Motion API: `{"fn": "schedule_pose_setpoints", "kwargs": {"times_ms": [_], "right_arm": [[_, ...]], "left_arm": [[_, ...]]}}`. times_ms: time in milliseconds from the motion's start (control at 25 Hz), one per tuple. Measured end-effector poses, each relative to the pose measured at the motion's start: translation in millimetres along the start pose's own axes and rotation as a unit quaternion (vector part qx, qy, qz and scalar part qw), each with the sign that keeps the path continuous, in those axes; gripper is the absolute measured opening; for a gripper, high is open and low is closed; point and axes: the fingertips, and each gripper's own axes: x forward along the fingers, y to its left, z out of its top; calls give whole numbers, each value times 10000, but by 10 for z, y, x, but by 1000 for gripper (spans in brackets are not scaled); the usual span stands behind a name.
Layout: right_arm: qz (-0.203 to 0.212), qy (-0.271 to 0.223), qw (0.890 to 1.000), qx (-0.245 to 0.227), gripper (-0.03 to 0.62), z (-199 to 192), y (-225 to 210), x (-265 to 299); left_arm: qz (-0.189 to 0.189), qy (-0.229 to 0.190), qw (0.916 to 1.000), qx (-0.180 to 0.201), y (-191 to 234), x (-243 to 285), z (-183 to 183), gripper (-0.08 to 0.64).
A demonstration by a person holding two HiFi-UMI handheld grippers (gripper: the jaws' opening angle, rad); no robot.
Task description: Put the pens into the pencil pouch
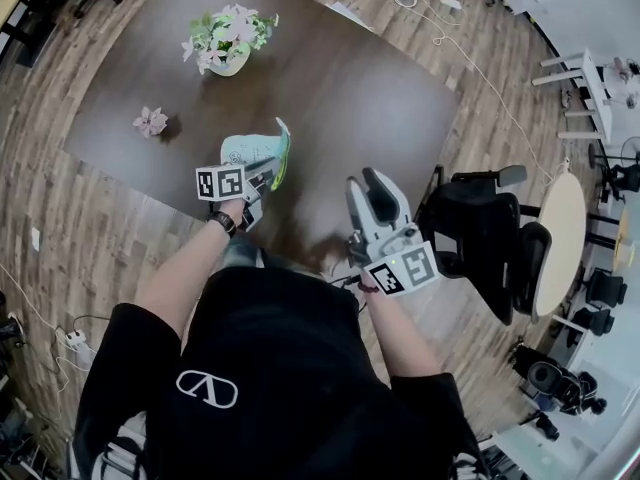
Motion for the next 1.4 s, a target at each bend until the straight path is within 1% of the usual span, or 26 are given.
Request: {"fn": "schedule_pose_setpoints", "kwargs": {"times_ms": [120, 200, 280, 360, 440, 480, 520, 560, 640, 720, 800, 920, 1000, 1040, 1080, 1120, 1200, 1280, 1400], "right_arm": [[-40, 7, 10000, -1, 129, -11, -28, -34], [-67, -1, 10000, 2, 129, -10, -50, -54], [-69, -18, 10000, 2, 129, -1, -59, -75], [-48, -54, 10000, -9, 129, 22, -59, -81], [-13, -99, 9999, -31, 129, 54, -57, -69], [10, -120, 9999, -46, 129, 70, -51, -58], [40, -138, 9999, -68, 129, 86, -40, -43], [74, -154, 9998, -102, 129, 102, -23, -26], [119, -170, 9996, -202, 129, 130, 13, 4], [125, -166, 9992, -332, 129, 158, 52, 17], [162, -166, 9987, -449, 129, 189, 106, 24], [281, -191, 9971, -675, 129, 248, 210, 63], [339, -198, 9958, -826, 127, 272, 283, 91], [352, -195, 9952, -897, 126, 276, 319, 98], [356, -190, 9944, -973, 123, 274, 355, 102], [358, -185, 9937, -1049, 119, 267, 388, 104], [354, -168, 9922, -1182, 108, 245, 447, 97], [347, -146, 9910, -1281, 83, 218, 493, 75], [277, -153, 9900, -1378, 11, 182, 529, 27]], "left_arm": [[-10, 145, 9999, 52, -12, 92, -77, 118], [-34, 173, 9998, 103, -50, 99, -81, 118], [-48, 187, 9995, 259, -134, 55, -53, 118], [-65, 141, 9983, 559, -286, -44, 43, 118], [-199, -2, 9948, 999, -558, -180, 209, 118], [-268, -82, 9911, 1299, -714, -259, 302, 118], [-305, -158, 9858, 1646, -872, -347, 400, 118], [-306, -235, 9786, 2020, -1030, -443, 499, 118], [-243, -424, 9592, 2783, -1355, -643, 694, 118], [-133, -719, 9347, 3479, -1685, -859, 865, 115], [16, -1093, 9070, 4068, -1998, -1086, 1002, 102], [253, -1586, 8638, 4776, -2399, -1381, 1120, 84], [389, -1846, 8366, 5143, -2596, -1538, 1140, 72], [436, -1976, 8251, 5276, -2676, -1608, 1141, 64], [474, -2104, 8158, 5366, -2744, -1670, 1144, 52], [510, -2217, 8091, 5418, -2794, -1724, 1146, 44], [588, -2339, 8013, 5475, -2825, -1807, 1139, 26], [677, -2365, 7961, 5529, -2796, -1873, 1122, 12], [781, -2463, 7928, 5520, -2777, -1964, 1109, 5]]}}
